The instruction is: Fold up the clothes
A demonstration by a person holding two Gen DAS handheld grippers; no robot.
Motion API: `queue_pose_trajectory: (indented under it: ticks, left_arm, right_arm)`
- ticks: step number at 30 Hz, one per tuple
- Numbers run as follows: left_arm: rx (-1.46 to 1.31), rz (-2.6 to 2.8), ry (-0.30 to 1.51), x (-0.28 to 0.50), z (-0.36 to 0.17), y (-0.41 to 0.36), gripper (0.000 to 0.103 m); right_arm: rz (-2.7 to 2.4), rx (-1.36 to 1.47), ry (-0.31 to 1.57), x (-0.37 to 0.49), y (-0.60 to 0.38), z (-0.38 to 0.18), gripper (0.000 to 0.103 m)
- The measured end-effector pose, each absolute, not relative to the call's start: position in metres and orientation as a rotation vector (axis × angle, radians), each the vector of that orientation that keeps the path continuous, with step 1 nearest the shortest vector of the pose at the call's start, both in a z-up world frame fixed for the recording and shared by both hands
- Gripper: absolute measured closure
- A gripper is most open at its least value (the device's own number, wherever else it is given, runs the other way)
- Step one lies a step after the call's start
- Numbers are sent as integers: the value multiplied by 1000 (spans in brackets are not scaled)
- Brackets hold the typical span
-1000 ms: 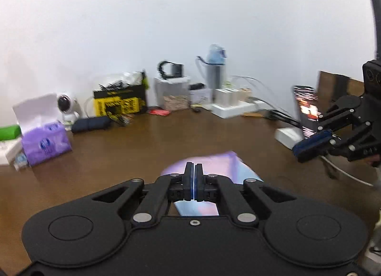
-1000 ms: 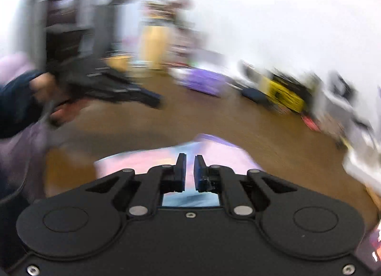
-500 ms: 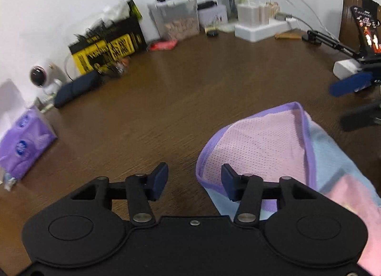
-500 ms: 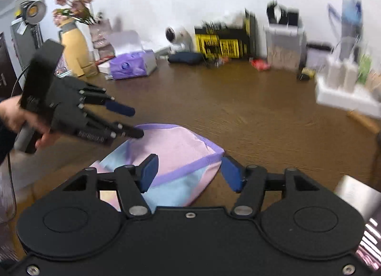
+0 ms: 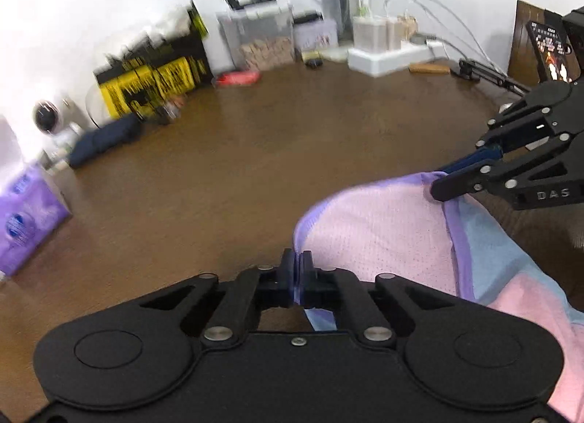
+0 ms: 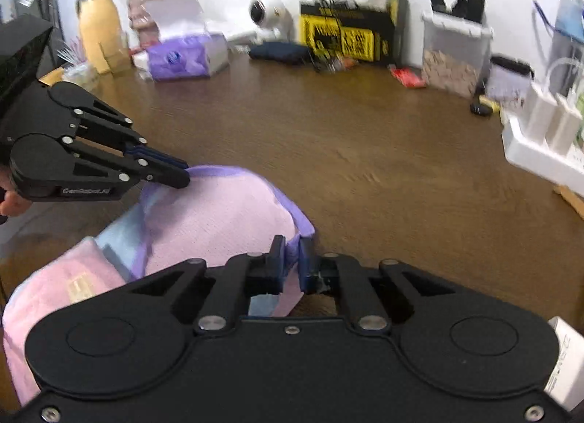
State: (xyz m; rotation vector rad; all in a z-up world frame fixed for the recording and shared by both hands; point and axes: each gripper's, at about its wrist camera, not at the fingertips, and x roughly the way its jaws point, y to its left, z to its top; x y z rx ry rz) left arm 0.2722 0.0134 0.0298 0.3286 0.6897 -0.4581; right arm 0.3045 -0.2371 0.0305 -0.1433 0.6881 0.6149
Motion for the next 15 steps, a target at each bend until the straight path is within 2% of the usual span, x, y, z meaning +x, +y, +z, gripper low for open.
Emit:
queue_pose_trajectory:
  ticks: [3, 7, 9, 10, 12, 13, 14, 15]
  left_arm:
    - [299, -466, 602, 232, 58, 20, 101]
    - [214, -542, 452, 136, 85, 35, 101]
    - [171, -599, 466, 107, 79, 42, 94]
    - [179, -610, 510, 92, 67, 44, 88]
    - [185, -582, 562, 78, 50, 48, 42]
    - [169, -556, 580, 73, 43, 53, 37]
    - [158, -541, 578, 73, 44, 56, 37]
    - [147, -527, 574, 74, 46, 59, 37]
  right_arm:
    - [674, -162, 571, 277, -250, 52, 93]
    - [753, -199, 503, 246, -255, 58, 93]
    - [788, -216, 492, 233, -254, 57, 91]
    - [806, -224, 486, 227, -253, 56, 80]
    - [841, -241, 475, 214, -252, 54, 55]
    - [859, -249, 469, 207, -252, 53, 50]
    - [877, -258, 463, 201, -251, 53, 37]
    - [894, -266, 457, 194, -250, 52, 31]
